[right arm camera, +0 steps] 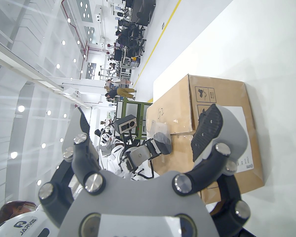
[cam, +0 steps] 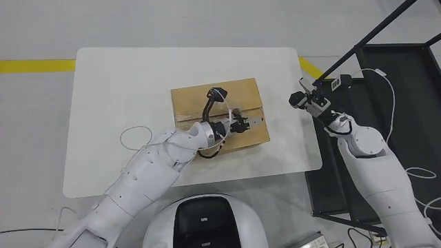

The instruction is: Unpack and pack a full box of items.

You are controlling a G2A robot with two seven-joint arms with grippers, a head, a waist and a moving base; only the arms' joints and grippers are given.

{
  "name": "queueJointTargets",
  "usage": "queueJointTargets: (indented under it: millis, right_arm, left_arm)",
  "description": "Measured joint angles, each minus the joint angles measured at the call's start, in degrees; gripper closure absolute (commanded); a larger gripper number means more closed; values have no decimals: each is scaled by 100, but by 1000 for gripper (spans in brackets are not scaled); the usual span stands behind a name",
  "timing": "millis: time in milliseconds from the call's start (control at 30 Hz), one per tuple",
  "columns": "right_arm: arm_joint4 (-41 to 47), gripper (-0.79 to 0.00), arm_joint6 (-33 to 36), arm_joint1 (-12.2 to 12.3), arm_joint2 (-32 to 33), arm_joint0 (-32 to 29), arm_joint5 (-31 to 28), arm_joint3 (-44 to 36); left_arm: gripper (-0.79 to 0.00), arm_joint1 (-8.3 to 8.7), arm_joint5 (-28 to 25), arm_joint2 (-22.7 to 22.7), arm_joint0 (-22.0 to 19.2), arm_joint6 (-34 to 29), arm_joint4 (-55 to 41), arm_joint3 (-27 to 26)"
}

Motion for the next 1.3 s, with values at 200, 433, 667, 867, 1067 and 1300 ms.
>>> queueJointTargets:
  millis: [200,433,667,867,1067,1300]
  right_arm:
    - [0,-785,0,0,0,0,0,0]
    - [0,-785,0,0,0,0,0,0]
    - [0,-785,0,0,0,0,0,0]
    - [0,-785,0,0,0,0,0,0]
    - [0,-785,0,0,0,0,0,0]
    - [0,-785,0,0,0,0,0,0]
  left_arm:
    - [-785,21,-894,-106,107,-248,-226,-114]
    - [-785,144,-1446,-415,372,-478,-203,-417]
    - [-785,189,-1830,-593,397,-1138,-1053,-489]
    - [-785,270,-2084,-802,567,-1516,-1485,-630]
    - [-785,481,-2404,-1440,1203,-1439,-1556,-1186]
    - [-785,751,-2639,-2607,2345,-912,-1490,-2209]
